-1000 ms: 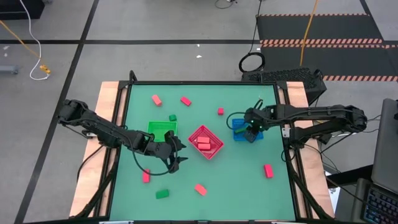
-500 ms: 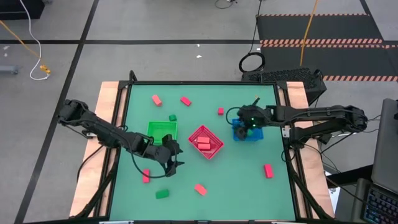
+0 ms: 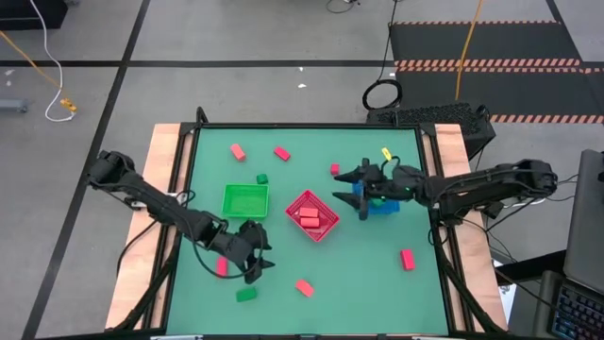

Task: Sort & place blocks by color
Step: Put the green block into the blue bin

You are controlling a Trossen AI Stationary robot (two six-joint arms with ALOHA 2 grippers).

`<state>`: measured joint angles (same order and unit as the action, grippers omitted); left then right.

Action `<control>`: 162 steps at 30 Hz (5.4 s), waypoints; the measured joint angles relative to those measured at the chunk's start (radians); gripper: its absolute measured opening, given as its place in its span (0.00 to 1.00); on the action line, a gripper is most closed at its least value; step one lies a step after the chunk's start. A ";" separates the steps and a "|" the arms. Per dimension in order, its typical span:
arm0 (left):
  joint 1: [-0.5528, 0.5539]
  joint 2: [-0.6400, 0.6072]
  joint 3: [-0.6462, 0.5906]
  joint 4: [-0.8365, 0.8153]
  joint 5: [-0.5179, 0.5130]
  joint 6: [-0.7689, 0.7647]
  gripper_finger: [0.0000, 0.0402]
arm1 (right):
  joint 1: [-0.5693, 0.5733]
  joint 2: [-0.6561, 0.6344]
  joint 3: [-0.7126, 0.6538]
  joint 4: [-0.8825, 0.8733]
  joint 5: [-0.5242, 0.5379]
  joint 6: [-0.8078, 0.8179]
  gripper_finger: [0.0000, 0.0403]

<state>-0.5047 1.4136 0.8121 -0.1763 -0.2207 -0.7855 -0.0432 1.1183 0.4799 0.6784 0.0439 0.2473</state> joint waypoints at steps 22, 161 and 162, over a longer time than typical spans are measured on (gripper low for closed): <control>-0.200 0.078 0.263 -0.372 -0.017 -0.220 0.64 | 0.039 0.000 -0.107 0.327 -0.129 -0.063 0.63; 0.490 0.647 0.718 -0.368 0.141 0.398 0.69 | 0.023 0.000 -0.107 0.130 -0.049 0.048 0.63; 0.490 0.656 0.718 -0.356 0.140 0.397 0.68 | 0.023 0.000 -0.107 0.127 -0.049 0.048 0.63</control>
<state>-0.0143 2.0697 1.5299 -0.5321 -0.0807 -0.3887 -0.0200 1.1183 0.3733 0.8053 -0.0051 0.2951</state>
